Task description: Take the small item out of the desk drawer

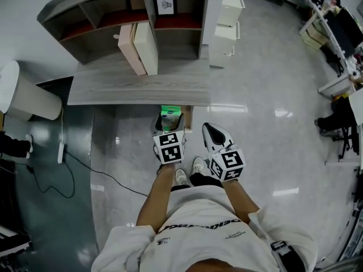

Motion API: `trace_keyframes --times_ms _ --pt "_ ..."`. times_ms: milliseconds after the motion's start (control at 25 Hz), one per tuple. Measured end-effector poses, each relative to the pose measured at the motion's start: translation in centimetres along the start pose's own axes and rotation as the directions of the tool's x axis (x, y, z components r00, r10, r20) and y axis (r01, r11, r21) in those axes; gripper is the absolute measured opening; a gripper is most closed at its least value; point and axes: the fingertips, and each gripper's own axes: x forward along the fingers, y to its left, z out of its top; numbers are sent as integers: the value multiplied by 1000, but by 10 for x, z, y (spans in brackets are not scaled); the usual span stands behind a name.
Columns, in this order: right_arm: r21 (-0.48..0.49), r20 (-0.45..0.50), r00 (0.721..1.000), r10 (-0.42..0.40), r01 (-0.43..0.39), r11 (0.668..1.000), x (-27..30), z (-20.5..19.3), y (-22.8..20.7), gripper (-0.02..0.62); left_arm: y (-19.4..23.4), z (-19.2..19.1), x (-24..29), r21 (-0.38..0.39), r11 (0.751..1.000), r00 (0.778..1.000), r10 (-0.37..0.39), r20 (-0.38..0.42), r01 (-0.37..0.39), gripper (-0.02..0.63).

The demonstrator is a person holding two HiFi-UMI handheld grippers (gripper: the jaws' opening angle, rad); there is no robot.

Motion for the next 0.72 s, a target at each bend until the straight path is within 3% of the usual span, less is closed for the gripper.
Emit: trace_keyframes --times_ms 720 --pt "-39 100 995 -6 10 999 -9 63 12 31 -2 64 -64 32 999 988 -20 152 15 356"
